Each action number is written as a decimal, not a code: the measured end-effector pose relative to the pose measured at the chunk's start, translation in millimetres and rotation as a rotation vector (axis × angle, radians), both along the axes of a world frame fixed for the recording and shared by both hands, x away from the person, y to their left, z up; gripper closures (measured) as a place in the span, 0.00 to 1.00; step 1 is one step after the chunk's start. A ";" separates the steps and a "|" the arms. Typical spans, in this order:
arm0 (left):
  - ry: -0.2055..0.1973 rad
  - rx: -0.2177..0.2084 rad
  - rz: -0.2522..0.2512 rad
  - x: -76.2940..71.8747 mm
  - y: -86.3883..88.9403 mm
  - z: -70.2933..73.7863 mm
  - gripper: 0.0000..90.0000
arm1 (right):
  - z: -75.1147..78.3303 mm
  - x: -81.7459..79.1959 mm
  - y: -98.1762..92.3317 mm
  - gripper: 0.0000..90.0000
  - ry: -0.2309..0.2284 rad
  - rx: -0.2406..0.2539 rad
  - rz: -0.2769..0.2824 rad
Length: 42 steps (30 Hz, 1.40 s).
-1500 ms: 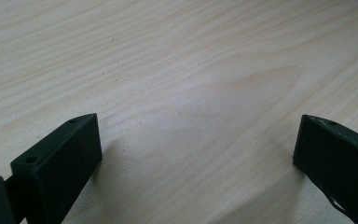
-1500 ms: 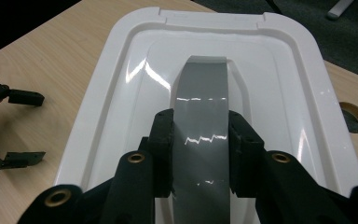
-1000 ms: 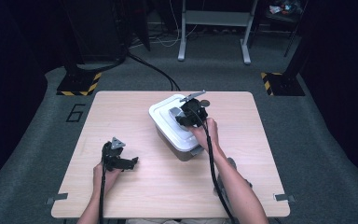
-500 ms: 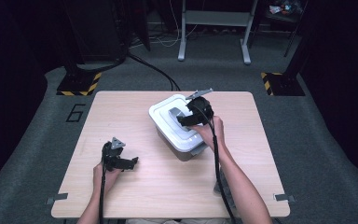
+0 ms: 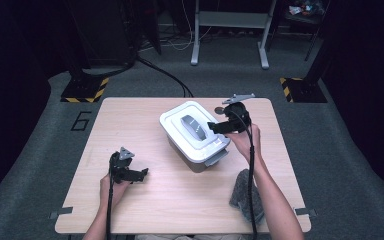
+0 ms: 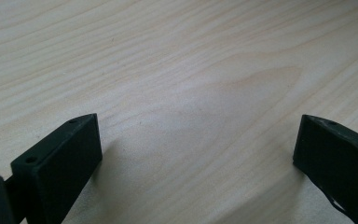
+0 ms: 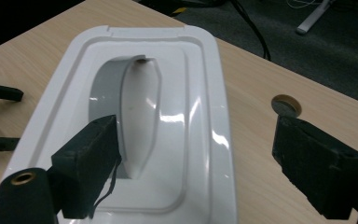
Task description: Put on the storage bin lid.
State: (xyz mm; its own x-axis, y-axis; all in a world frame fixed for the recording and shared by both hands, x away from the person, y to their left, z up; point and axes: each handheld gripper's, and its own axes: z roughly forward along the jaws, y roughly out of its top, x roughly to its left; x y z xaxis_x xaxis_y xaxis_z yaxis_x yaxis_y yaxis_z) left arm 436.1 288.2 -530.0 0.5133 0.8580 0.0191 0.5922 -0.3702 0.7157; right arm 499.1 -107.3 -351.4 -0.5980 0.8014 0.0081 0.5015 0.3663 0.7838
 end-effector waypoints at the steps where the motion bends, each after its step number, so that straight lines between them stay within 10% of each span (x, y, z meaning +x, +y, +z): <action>1: 0.000 0.000 0.000 0.0 0.0 0.0 0.01 | -0.3 -0.5 -5.4 0.15 -0.001 -0.002 -0.003; 17: -0.001 -0.003 0.001 0.1 0.0 -0.2 0.01 | -26.8 -12.2 -83.0 0.07 0.007 -0.013 -0.105; 42: 0.000 0.000 0.005 0.1 -0.2 0.0 0.01 | -159.9 -20.3 -150.3 0.02 0.134 -0.032 -0.227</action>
State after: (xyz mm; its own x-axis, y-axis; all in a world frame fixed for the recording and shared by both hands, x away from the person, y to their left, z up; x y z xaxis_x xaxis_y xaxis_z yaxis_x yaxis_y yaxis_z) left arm 436.2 288.0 -529.9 0.5086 0.8608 0.0187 0.5945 -0.3668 0.7156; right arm 478.8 -257.7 -511.3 -0.3979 0.9162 0.0475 0.6726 0.2561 0.6943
